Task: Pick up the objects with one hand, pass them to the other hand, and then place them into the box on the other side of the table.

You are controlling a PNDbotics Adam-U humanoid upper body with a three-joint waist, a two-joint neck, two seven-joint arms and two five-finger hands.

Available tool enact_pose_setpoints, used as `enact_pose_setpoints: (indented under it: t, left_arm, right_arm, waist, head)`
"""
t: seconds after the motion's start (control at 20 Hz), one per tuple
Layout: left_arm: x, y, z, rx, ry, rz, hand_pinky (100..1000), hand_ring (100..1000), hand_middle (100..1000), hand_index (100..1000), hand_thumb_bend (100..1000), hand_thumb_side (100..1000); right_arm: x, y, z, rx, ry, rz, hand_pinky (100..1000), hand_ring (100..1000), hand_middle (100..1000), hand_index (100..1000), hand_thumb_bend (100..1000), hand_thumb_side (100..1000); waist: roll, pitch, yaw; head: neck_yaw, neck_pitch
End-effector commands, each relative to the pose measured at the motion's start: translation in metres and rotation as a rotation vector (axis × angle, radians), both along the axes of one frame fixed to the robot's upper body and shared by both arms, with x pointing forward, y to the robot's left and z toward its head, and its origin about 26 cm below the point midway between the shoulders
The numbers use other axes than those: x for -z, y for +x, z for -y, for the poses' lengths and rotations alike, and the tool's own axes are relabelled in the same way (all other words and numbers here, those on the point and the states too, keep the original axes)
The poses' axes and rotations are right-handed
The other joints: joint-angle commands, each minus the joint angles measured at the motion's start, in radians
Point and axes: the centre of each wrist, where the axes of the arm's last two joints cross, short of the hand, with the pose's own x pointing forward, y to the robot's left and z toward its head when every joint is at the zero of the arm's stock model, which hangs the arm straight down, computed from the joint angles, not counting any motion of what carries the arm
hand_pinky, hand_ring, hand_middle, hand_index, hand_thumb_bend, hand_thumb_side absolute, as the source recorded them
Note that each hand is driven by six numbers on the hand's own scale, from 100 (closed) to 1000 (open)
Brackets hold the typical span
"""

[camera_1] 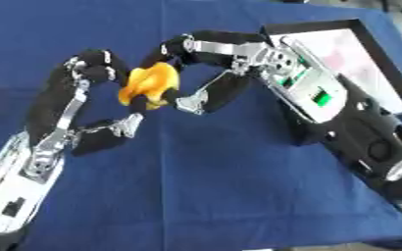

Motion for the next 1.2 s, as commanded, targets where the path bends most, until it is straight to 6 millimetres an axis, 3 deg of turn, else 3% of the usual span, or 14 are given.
enact_pose_setpoints:
  t: [0.05,0.65,0.75,0.8,0.95,1.05,1.2]
  left_arm:
    - [-0.0145,-0.0059,0.008,0.028,-0.039,0.038,750,563,520,448,100,231]
    - [-0.0106,-0.0032,0.0075,-0.004,-0.075,0.025,750,563,523,477,100,262]
    - [-0.01,-0.0031,0.0077,-0.006,-0.079,0.021,751,563,524,491,100,208]
    - [-0.0096,-0.003,0.0077,-0.008,-0.08,0.018,754,566,528,516,100,120]
    - [-0.0088,-0.0027,0.0078,-0.009,-0.081,0.012,759,572,538,561,100,100]
    - [-0.0081,-0.0023,0.0076,-0.008,-0.081,0.011,768,585,555,613,195,134]
    - [-0.0078,-0.0015,0.0069,-0.009,-0.087,0.015,779,610,586,694,411,291]
  right_arm:
    - [-0.0034,-0.0009,0.002,-0.007,0.014,-0.018,720,864,585,783,100,202]
    - [-0.0069,-0.0059,0.0,-0.045,0.059,-0.066,685,816,545,717,100,198]
    - [-0.0072,-0.0064,-0.0002,-0.051,0.062,-0.071,679,809,539,711,100,198]
    - [-0.0073,-0.0065,-0.0001,-0.052,0.064,-0.073,677,805,534,708,100,198]
    - [-0.0076,-0.0067,0.0005,-0.049,0.069,-0.079,676,801,531,705,100,198]
    - [-0.008,-0.0068,0.0008,-0.049,0.075,-0.082,675,798,528,702,100,198]
    - [-0.0092,-0.0073,0.0016,-0.047,0.084,-0.079,675,797,526,701,100,200]
  waist:
    - [-0.012,-0.012,-0.003]
    - [-0.011,-0.014,-0.006]
    - [-0.01,-0.014,-0.006]
    - [-0.01,-0.014,-0.007]
    - [-0.009,-0.014,-0.007]
    - [-0.009,-0.014,-0.008]
    - [-0.008,-0.015,-0.008]
  head:
    - [-0.004,-0.004]
    - [-0.006,0.004]
    - [-0.007,0.005]
    - [-0.007,0.005]
    - [-0.006,0.005]
    - [-0.008,0.004]
    - [-0.008,0.003]
